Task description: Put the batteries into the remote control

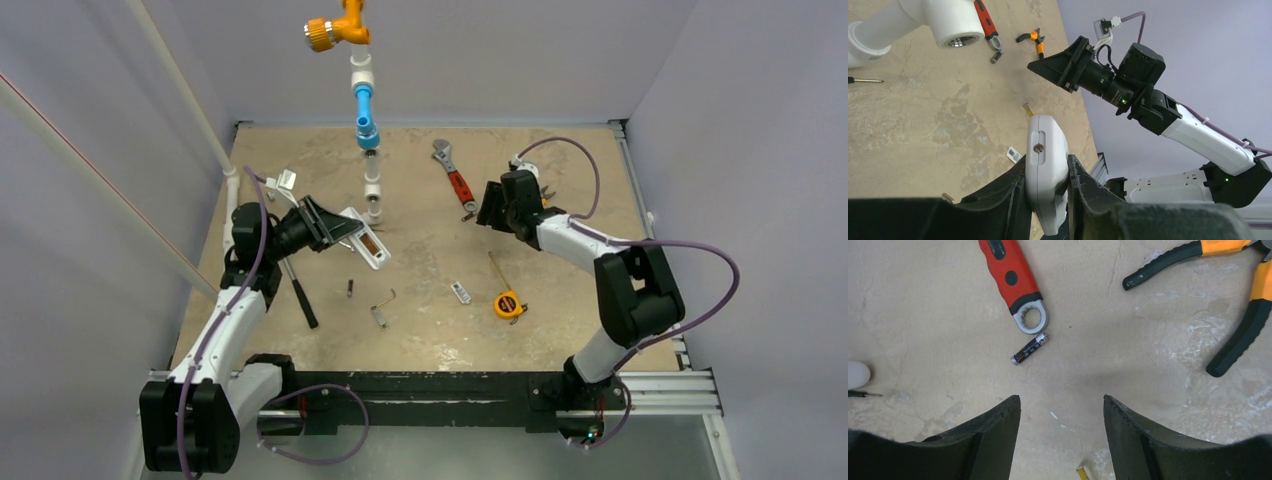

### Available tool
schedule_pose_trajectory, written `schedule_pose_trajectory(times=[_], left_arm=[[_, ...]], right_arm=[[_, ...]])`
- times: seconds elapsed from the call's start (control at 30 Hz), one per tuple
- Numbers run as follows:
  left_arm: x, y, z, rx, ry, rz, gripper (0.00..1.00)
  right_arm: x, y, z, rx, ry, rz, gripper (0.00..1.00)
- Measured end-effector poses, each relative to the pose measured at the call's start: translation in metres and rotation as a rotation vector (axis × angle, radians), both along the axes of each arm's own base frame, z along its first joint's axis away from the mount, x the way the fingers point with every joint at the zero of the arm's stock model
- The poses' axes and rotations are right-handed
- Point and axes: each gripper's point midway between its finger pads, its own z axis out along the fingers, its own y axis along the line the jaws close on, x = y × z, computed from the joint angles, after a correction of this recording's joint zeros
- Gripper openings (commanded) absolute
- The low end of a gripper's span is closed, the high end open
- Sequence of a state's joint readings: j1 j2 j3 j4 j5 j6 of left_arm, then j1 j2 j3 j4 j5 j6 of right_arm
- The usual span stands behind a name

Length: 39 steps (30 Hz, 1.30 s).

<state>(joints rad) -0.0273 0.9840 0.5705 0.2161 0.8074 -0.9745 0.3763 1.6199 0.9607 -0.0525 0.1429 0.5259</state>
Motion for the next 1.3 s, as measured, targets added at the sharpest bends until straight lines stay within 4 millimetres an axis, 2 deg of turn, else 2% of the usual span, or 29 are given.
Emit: schedule_pose_trajectory(times=[0.23,0.47,0.67,1.03,1.3], left_arm=[[-0.002,0.0,-0.002,0.012,0.003,-0.003,0.0],[-0.001,0.0,0.0,0.017,-0.005,-0.004,0.0],[-0.003,0.002,-0.001,0.038,0.009,0.001,0.0],[-0.005,0.003,0.0,0.055,0.008,-0.001,0.0],[-0.005,0.003,0.001,0.056,0.007,0.001,0.0]], right_arm=[[0.016,0.012,-0.003,0.039,0.008,-0.013,0.6],[0.044,0.036,0.0,0.041,-0.005,-0.011,0.6],[0.041,0.049,-0.017,-0.01,0.035,-0.01,0.61],[0.042,0.049,-0.042,-0.098,0.092,-0.046,0.63],[0.046,0.051,-0.048,-0.142,0.098,-0.059,0.61]])
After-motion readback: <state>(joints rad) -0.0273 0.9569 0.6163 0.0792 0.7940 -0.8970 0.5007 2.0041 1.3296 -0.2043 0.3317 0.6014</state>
